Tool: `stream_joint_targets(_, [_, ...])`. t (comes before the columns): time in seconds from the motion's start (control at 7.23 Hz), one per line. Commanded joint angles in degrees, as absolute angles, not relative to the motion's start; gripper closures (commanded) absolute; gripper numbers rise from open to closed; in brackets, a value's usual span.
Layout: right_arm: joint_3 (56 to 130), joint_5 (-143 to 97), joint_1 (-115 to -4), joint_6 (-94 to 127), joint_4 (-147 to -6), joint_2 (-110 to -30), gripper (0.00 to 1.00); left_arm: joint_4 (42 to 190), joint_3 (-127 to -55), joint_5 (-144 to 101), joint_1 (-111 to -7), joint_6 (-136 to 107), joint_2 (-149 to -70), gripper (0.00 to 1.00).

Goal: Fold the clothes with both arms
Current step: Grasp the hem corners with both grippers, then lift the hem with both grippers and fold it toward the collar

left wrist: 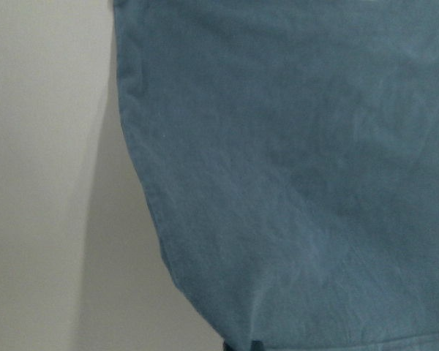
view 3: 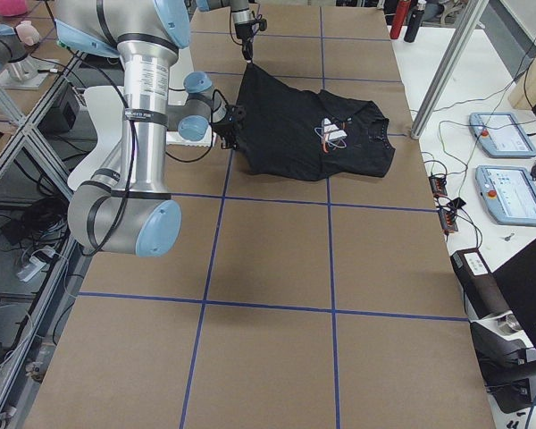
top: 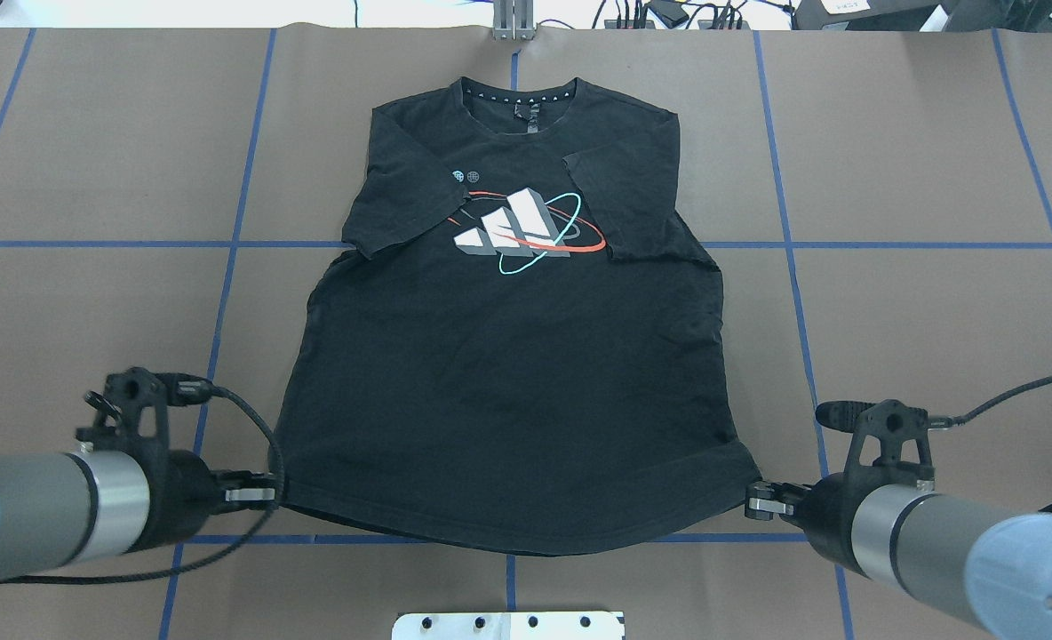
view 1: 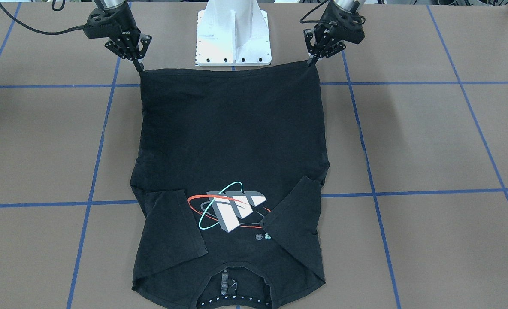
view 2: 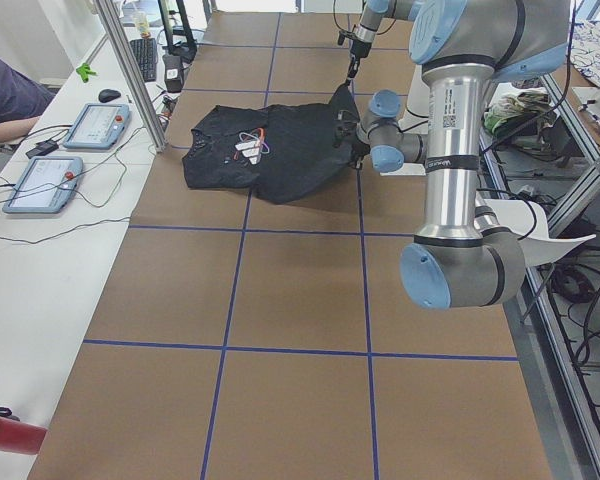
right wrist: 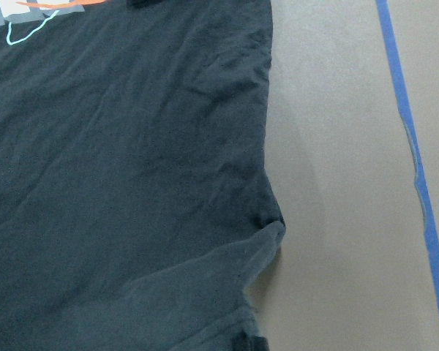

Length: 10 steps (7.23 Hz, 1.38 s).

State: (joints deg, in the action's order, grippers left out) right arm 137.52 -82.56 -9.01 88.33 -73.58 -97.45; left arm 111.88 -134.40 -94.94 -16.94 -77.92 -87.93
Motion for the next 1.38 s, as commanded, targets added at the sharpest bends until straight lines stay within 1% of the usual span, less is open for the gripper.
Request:
stream_joint_targets(0.0, [143.94, -92.84, -11.07, 86.92, -73.74, -95.19, 1.00, 104.71, -142.25, -104.29, -22.40, -74.45, -87.80, 1.00])
stream_joint_targets(0.14, [145.79, -98.47, -11.42, 86.92, -73.74, -95.45, 1.00, 101.28, -145.60, -105.28, -21.80, -74.53, -87.45, 1.00])
stream_joint_targets(0.55, [150.54, -107.21, -8.98, 86.92, -73.83, -96.85, 1.00, 99.84, -148.36, -105.38, -13.92, -76.54, -85.96, 1.00])
stream_joint_targets(0.69, [150.56, -107.14, -7.31, 86.92, -75.39, -96.77, 1.00, 100.02, -150.10, -105.38, -10.67, -78.90, -86.13, 1.00])
stream_joint_targets(0.83, [150.56, -105.83, -8.08, 86.92, -79.50, -96.68, 1.00, 100.11, -151.60, -105.38, -9.76, -79.53, -87.44, 1.00])
stream_joint_targets(0.97, [150.56, -103.12, -10.78, 86.92, -84.59, -96.24, 1.00, 99.93, -150.92, -105.21, -10.71, -79.54, -91.02, 1.00])
stream_joint_targets(1.11, [150.47, -102.23, -14.81, 86.84, -86.47, -96.15, 1.00, 99.93, -149.26, -104.86, -14.81, -79.54, -92.53, 1.00])
stream_joint_targets(1.25, [150.38, -102.04, -18.42, 86.84, -86.48, -95.98, 1.00, 99.93, -145.67, -104.68, -19.81, -78.93, -94.03, 1.00])
